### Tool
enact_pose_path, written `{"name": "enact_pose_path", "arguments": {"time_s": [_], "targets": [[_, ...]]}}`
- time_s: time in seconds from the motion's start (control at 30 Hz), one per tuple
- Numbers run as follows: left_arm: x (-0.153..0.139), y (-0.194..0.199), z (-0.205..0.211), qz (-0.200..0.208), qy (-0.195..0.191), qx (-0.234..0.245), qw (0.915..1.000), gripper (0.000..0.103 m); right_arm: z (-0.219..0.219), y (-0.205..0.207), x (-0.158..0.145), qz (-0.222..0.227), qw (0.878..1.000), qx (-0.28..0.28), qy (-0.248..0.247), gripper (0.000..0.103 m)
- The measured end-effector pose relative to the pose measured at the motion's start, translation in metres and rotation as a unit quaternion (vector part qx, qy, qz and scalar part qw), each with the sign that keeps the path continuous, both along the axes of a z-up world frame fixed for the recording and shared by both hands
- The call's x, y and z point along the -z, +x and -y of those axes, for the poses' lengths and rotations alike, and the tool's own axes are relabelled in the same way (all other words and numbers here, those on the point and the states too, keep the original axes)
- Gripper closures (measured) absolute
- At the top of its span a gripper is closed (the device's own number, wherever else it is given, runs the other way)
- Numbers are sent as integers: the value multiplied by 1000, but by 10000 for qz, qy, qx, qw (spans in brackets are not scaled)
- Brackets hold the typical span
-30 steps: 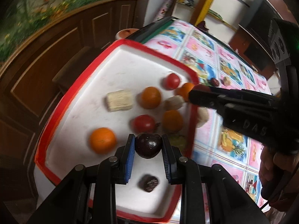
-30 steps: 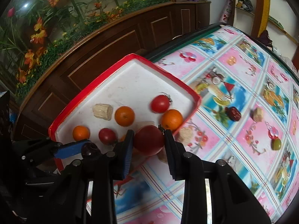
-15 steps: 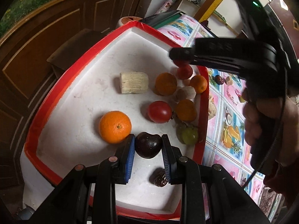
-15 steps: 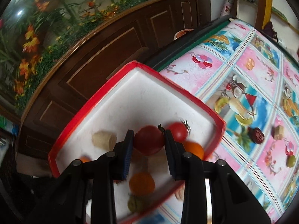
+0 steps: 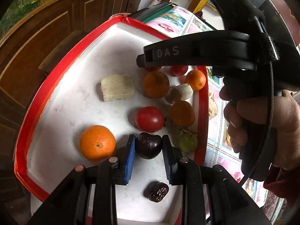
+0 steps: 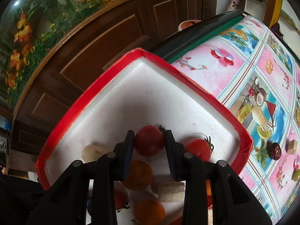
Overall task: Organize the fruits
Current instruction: 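Carry the plum and tomato into the tray and open both tools, then move both open tools back over the remaining fruit on the cloth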
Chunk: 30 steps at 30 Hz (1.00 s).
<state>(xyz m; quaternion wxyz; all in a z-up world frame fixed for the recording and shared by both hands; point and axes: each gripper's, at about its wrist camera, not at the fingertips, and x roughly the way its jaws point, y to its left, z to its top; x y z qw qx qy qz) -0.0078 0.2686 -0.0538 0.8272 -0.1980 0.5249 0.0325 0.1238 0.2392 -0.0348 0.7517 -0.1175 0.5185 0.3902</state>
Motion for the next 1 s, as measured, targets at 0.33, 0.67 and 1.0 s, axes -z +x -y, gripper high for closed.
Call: {"name": "enact_pose_path", "arguments": {"time_s": [0.33, 0.67, 1.0], "targets": [[-3, 0, 5, 23, 86, -35, 10000, 58, 3, 1, -1, -54, 10000, -21, 36, 67], [-18, 2, 23, 137, 441, 63, 9989, 41, 38, -8, -31, 170, 9990, 6, 410, 47], [-30, -3, 39, 275, 351, 254, 9987, 40, 134, -10, -36, 211, 9952, 720, 635, 40]]}}
